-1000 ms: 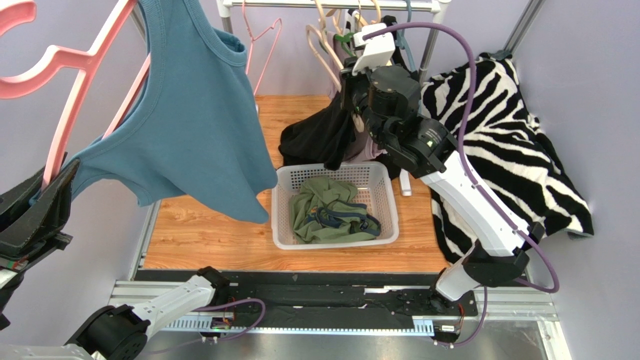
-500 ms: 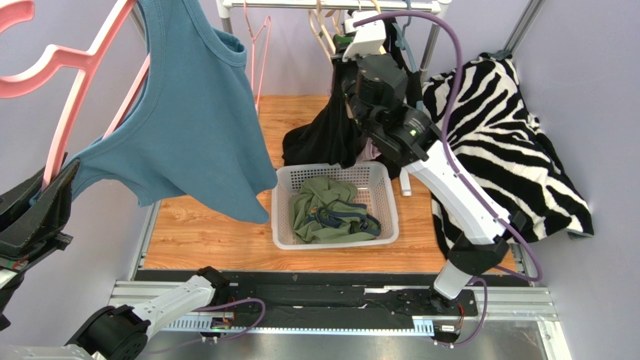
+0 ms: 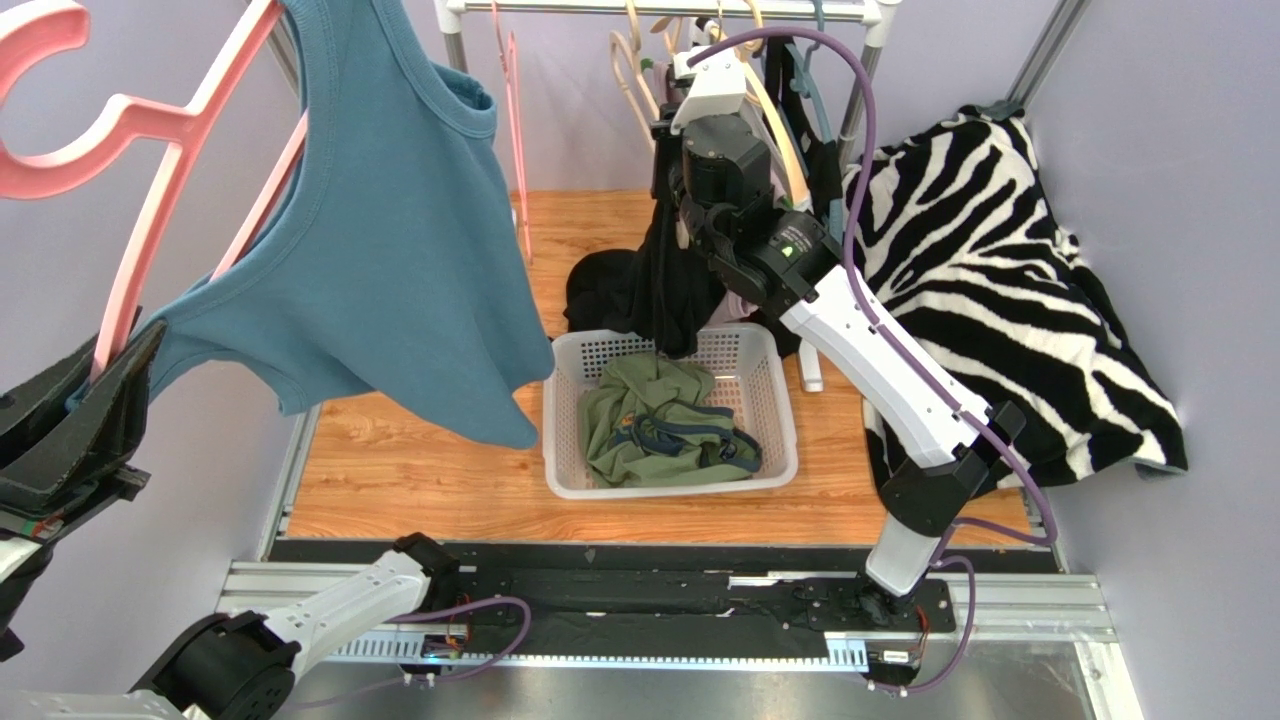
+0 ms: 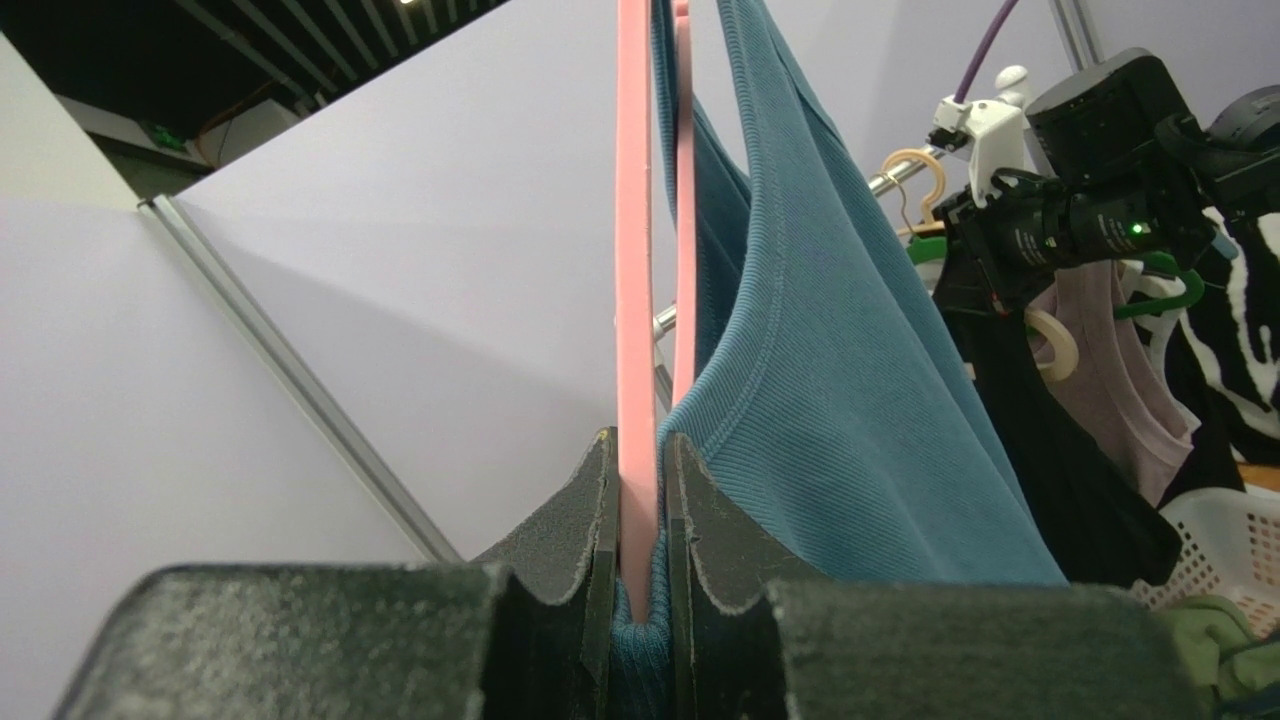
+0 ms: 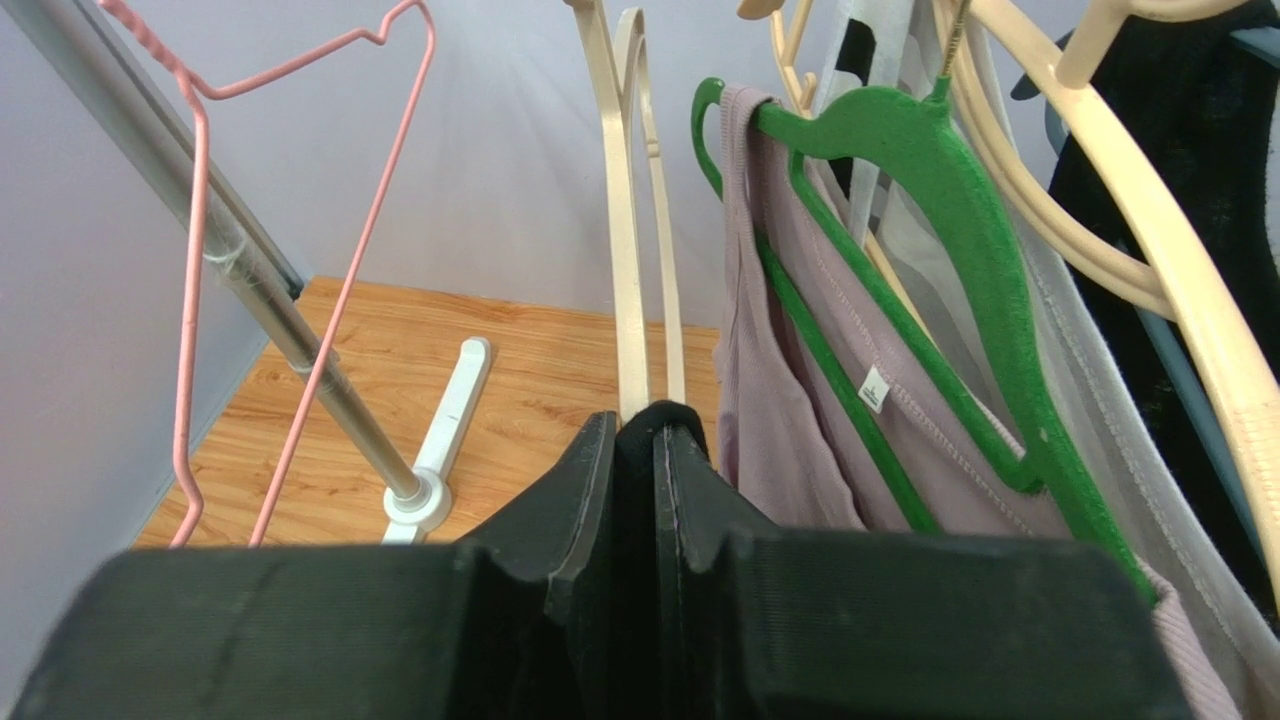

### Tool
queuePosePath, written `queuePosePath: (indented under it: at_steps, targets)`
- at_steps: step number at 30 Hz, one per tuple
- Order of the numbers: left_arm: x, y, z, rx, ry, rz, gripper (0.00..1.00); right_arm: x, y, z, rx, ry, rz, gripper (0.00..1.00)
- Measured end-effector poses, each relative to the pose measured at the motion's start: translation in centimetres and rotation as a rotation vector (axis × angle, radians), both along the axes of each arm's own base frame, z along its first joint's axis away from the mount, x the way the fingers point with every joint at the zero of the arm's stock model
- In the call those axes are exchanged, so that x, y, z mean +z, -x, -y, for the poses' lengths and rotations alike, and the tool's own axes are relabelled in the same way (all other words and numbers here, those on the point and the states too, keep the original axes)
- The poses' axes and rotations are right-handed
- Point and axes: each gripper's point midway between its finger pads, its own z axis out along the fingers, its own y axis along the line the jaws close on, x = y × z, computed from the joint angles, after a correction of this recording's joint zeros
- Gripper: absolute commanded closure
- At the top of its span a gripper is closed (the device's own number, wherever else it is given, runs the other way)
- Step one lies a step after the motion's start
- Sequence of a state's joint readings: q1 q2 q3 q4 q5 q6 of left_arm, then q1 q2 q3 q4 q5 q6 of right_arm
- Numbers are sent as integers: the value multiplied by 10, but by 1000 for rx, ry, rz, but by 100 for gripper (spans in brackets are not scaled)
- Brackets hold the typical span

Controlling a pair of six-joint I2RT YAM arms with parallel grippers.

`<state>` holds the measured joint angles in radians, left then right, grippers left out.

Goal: Remove the tank top from the hanger
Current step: Place the hanger at the clothesline.

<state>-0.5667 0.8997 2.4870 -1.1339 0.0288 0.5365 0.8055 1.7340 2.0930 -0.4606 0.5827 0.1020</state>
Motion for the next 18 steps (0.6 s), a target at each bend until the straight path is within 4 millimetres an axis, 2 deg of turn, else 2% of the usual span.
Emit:
queuePosePath:
  at_steps: [1,2,5,8,10,11,15,18]
  targets:
    - [0,0,0,0,-1,-1,100,-1,-2,2,-4,-2,-2,70]
    - [-1,-1,1,-2,-3,-3,100,-2,-4,3,-8,-7,-6,62]
    - [-2,-1,3,-8,-7,-6,100,-18,-9,11,-25,16,-33,48]
    - [-2,-1,4,-16,-6,-8,100,-38,-11,19,-38,54,-74,25]
    - [-2,0,4,-21,-4,-8,100,-44,-10,22,-36,70,-88,17]
    - [-2,0,4,-23,-3,-8,100,-45,-8,25,-36,78,-93,9]
    - [-1,2,6,-38,-1,-7,100,-33,9,36,-9,74,-85,4]
    - [-5,-1,13,-59,-5,-25,100,-12,33,50,27,37,-52,5]
